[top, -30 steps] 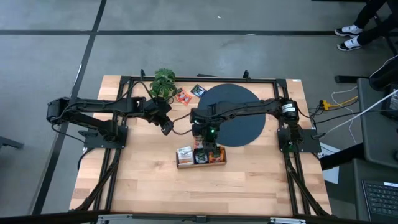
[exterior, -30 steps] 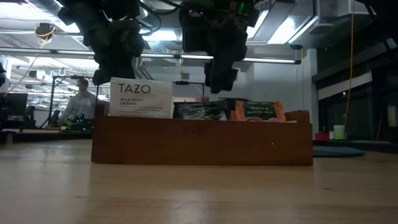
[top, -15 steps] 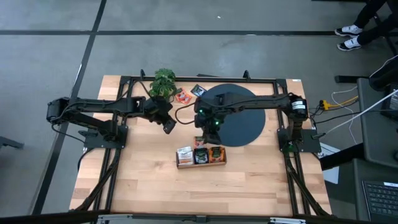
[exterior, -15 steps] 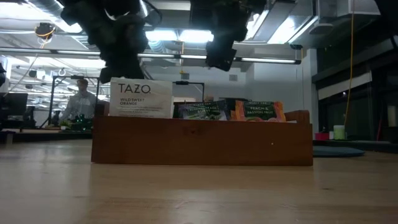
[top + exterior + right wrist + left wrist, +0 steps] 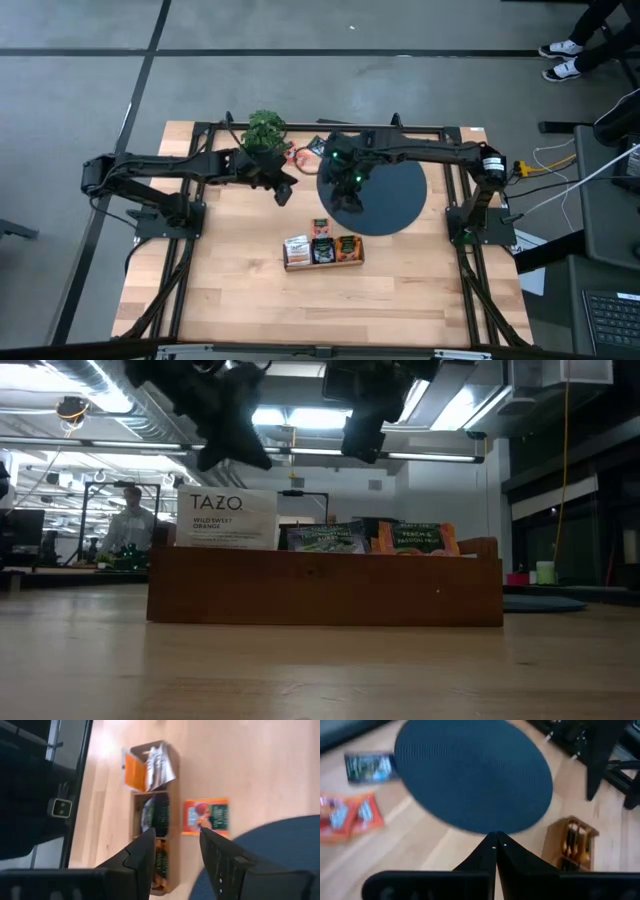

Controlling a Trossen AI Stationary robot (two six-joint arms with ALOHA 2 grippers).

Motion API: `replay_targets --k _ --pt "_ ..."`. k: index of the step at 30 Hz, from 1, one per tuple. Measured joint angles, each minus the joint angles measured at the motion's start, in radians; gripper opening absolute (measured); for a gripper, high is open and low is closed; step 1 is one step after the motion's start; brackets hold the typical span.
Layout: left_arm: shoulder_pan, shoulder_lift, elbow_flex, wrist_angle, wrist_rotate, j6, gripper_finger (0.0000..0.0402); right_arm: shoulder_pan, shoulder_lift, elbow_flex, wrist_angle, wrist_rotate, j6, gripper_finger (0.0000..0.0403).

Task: Pick & Place Tea
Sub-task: Put the top orange tea bag into the right section of the wooden organizer

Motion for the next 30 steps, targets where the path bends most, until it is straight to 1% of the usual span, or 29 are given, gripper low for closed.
replay_targets --k 5,8,11,15,21,24,30 --pt "0.027 0.082 0.082 -0.014 -0.035 0.06 0.0004 -0.046 -0.024 -0.011 0.028 0.0 0.018 0.0156" --pt "0.064 0.138 0.132 -0.076 -0.035 0.065 0.0003 -0.066 -0.024 -0.011 0.053 0.0 0.027 0.0156" --pt "0.102 0.195 0.191 -0.129 -0.035 0.104 0.0003 -0.082 -0.024 -0.012 0.083 0.004 0.044 0.0156" --pt "0.151 0.268 0.255 -0.162 -0.045 0.169 0.0003 -0.101 -0.024 -0.012 0.125 0.078 0.056 0.0156" --pt "0.229 0.342 0.307 -0.192 -0.08 0.2 0.0003 -0.141 -0.024 -0.012 0.141 0.177 0.089 0.0156" --pt "0.256 0.367 0.311 -0.188 -0.082 0.23 0.0003 -0.163 -0.024 -0.012 0.14 0.226 0.11 0.0156" --pt "0.283 0.423 0.311 -0.186 -0.066 0.283 0.0003 -0.202 -0.024 -0.012 0.115 0.227 0.108 0.0156"
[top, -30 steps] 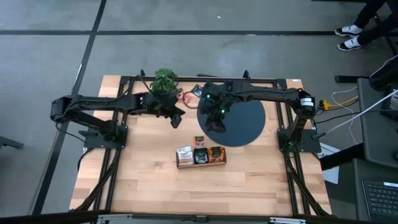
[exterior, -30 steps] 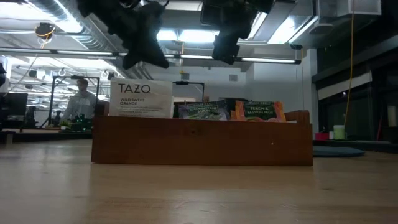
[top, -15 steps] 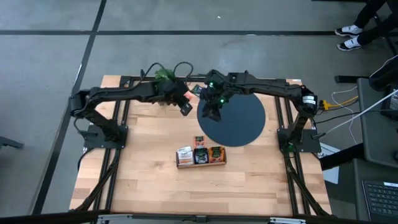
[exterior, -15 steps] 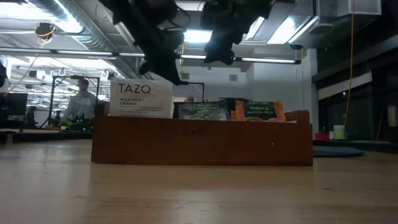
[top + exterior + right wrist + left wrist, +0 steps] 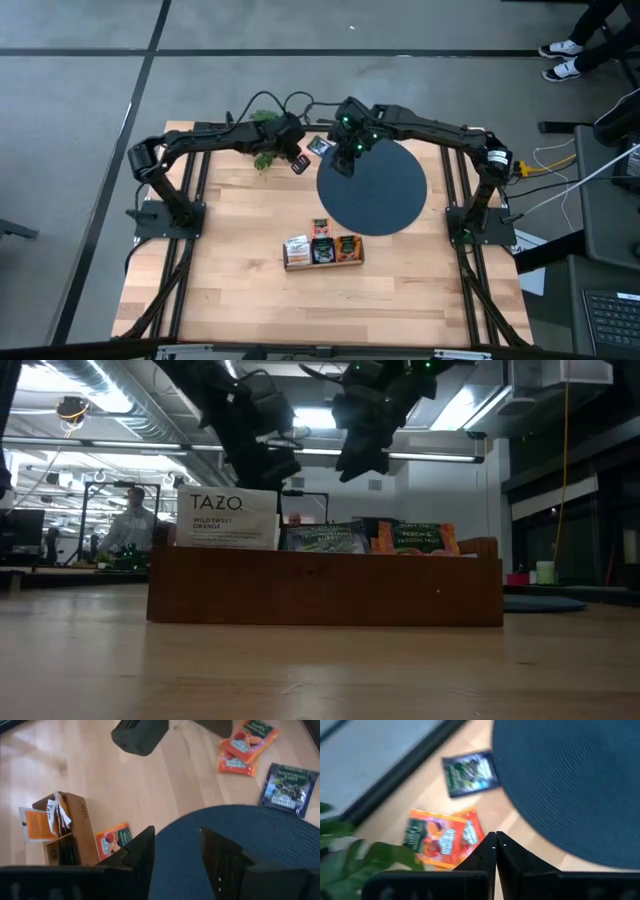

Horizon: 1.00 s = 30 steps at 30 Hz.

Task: Pick & Place Tea
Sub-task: Put the top orange tea bag into the right section of the wooden organizer

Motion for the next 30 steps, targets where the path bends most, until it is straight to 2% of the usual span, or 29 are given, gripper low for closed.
replay_targets --k 4,12,17,22,30 --pt "0.001 0.047 0.019 -0.012 0.023 0.056 0.0003 -0.019 0.0 0.0 -0.029 -0.002 -0.002 0.0156" --pt "0.004 0.146 0.122 -0.039 -0.112 0.209 0.0003 -0.048 0.0 0.0 -0.096 -0.003 0.022 0.0156" --pt "0.028 0.201 0.137 -0.067 -0.094 0.219 0.0003 -0.066 -0.057 -0.001 -0.178 -0.049 0.021 0.0156" --pt "0.048 0.26 0.136 -0.084 -0.068 0.217 0.0003 -0.089 -0.16 -0.001 -0.205 0.008 0.02 0.0156" --pt "0.074 0.296 0.136 -0.029 -0.103 0.223 0.0003 -0.115 -0.294 0.0 -0.226 0.118 0.036 0.0156"
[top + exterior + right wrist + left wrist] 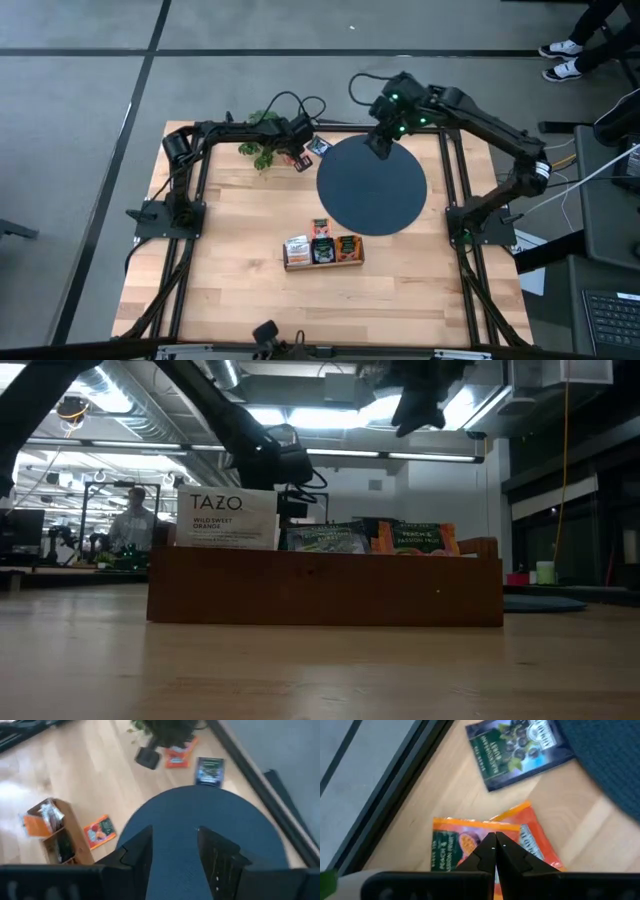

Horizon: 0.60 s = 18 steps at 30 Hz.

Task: Pick & Place Tea
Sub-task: Put the top orange tea bag into the right section of the wooden organizer

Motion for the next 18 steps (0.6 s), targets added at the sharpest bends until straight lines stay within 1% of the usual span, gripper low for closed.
replay_targets --k 5,12,18 --pt "0.006 0.001 -0.003 0.0 -0.008 0.001 0.0003 -0.01 -0.045 0.0 -0.025 0.027 0.018 0.0156" --pt "0.006 0.001 -0.003 -0.031 0.012 -0.025 0.0003 -0.011 -0.08 0.0 -0.024 0.023 0.067 0.0156" --pt "0.017 0.001 -0.003 -0.074 0.064 -0.095 0.0003 -0.011 -0.084 0.0 -0.014 0.023 0.095 0.0156"
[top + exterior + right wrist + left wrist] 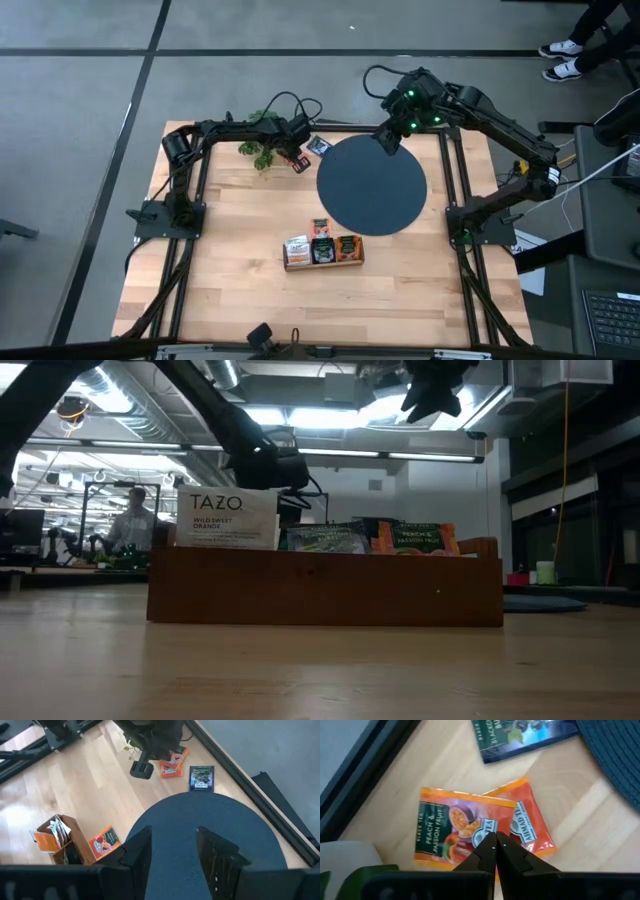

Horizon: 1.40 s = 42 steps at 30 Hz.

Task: Pick & Place Tea
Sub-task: Put the top orange tea bag into the right section of the wooden organizer

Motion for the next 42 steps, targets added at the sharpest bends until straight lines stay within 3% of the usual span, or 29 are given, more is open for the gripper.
replay_targets --k 9,21,36,42 --pt "0.055 0.07 0.006 -0.047 0.141 -0.088 0.0003 0.0 0.0 0.0 0.007 0.0 0.023 0.0156" --pt "0.039 0.091 0.07 -0.21 0.171 -0.023 0.0003 0.0 0.0 0.0 0.007 -0.002 0.021 0.0156" --pt "-0.14 0.092 0.065 -0.42 0.214 0.034 0.0003 0.0 0.0 0.0 0.007 -0.002 -0.008 0.0156" --pt "-0.258 0.094 0.063 -0.454 0.349 0.034 0.0003 0.001 0.0 0.0 0.003 -0.051 -0.03 0.0156"
